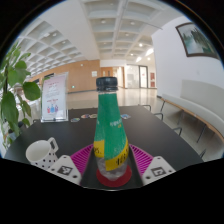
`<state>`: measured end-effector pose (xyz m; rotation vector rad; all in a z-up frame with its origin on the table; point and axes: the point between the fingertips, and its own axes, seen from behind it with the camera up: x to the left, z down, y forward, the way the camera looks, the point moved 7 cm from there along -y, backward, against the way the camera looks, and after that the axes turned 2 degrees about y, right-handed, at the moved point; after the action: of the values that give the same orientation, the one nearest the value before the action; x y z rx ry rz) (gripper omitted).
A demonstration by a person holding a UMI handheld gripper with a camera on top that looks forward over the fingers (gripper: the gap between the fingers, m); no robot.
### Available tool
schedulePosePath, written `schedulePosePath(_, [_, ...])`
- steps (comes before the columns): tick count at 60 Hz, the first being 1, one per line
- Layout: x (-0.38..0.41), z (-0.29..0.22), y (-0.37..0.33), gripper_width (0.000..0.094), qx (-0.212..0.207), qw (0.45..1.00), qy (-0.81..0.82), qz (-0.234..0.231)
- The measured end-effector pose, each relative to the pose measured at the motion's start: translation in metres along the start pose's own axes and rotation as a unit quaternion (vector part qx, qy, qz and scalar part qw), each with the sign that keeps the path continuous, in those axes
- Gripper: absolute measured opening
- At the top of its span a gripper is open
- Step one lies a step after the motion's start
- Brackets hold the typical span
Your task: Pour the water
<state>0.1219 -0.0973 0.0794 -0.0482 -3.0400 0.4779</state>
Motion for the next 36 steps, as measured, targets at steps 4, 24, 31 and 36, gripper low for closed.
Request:
schedulePosePath(4, [-0.002,-0.004,-0.010,0.0876,0.012,1.000,0.011,0.006])
schedulePosePath(24, [0.017,-0.019,-0.152,0.0854,0.023,0.999,-0.007,0.035])
schedulePosePath(31, [0.027,-0.014,-0.211,0.0852,0.029,0.999,-0.002,0.037])
schedulePosePath(36, [0.034,-0.010,-0.248,0.0858,0.032,0.999,0.000,0.038])
